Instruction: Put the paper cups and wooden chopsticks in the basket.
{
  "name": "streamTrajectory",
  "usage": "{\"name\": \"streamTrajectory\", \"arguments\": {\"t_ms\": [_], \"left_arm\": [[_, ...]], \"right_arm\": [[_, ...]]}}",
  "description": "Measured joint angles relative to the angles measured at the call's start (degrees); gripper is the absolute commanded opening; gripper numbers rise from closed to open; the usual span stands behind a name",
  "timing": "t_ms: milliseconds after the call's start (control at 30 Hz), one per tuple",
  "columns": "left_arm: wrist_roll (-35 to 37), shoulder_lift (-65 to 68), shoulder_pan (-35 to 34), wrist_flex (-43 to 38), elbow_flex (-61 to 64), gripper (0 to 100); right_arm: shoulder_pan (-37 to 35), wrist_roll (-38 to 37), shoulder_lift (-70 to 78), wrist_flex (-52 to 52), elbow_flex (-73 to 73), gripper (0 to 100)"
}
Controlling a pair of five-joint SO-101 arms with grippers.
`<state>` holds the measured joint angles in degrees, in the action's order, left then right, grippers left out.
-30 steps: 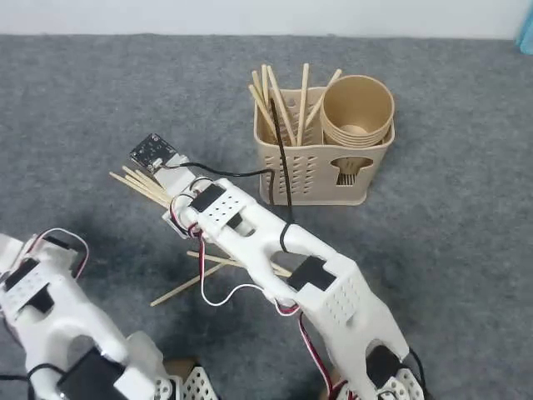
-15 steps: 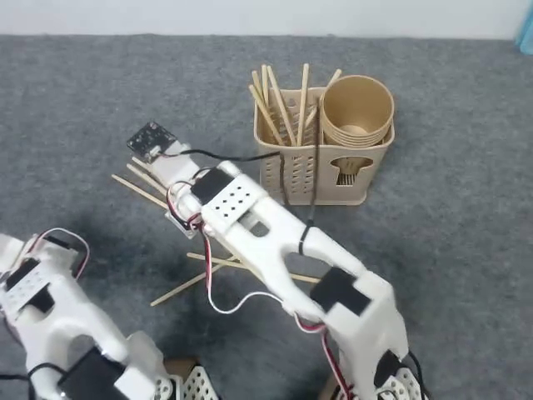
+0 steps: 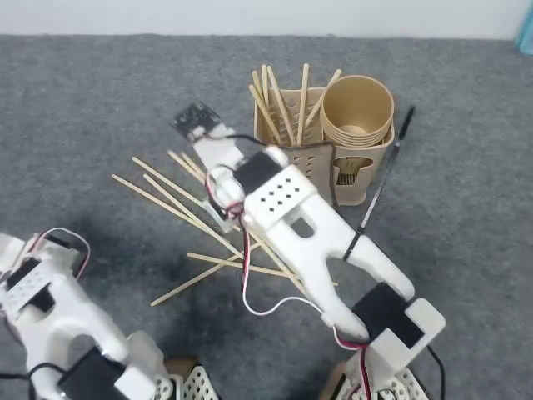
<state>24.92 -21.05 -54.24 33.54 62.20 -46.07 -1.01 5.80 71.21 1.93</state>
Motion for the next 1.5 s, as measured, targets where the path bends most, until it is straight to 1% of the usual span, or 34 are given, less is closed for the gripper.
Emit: {"name": "streamTrajectory", "arguments": {"t_ms": [167,433,567,633,700,800,867,967,1067,1300,1433,1500], "left_arm": [[-0.18,0.00,0.00,0.00,0.00,11],[0.00,0.00,0.00,0.00,0.00,11],[0.00,0.00,0.00,0.00,0.00,11],[0.00,0.00,0.00,0.00,0.00,11],[0.00,0.00,0.00,0.00,0.00,11],[0.00,0.00,0.00,0.00,0.00,11],[0.00,0.00,0.00,0.00,0.00,11],[0.00,0.00,0.00,0.00,0.00,11],[0.00,0.00,0.00,0.00,0.00,11],[0.00,0.00,0.00,0.00,0.00,11],[0.00,0.00,0.00,0.00,0.00,11],[0.00,0.00,0.00,0.00,0.00,11]], "right_arm": [[-0.26,0.00,-8.00,-5.80,9.32,0.9],[-0.26,0.00,-27.25,-6.95,14.07,0.9],[-0.44,0.00,-33.58,-9.23,20.40,0.9],[-0.18,0.00,-35.52,-13.71,26.37,0.9],[0.53,0.00,-36.75,-20.40,33.67,0.9],[1.05,0.00,-38.15,-33.23,43.52,0.9],[1.05,0.00,-38.59,-41.67,46.77,0.9],[1.05,0.00,-38.68,-52.04,47.30,0.9],[1.14,0.00,-38.86,-58.90,47.12,0.9],[2.20,0.00,-38.86,-61.98,39.56,0.9],[4.84,0.00,-38.86,-62.24,34.81,0.9],[6.15,0.00,-38.86,-64.35,33.14,0.9]]}}
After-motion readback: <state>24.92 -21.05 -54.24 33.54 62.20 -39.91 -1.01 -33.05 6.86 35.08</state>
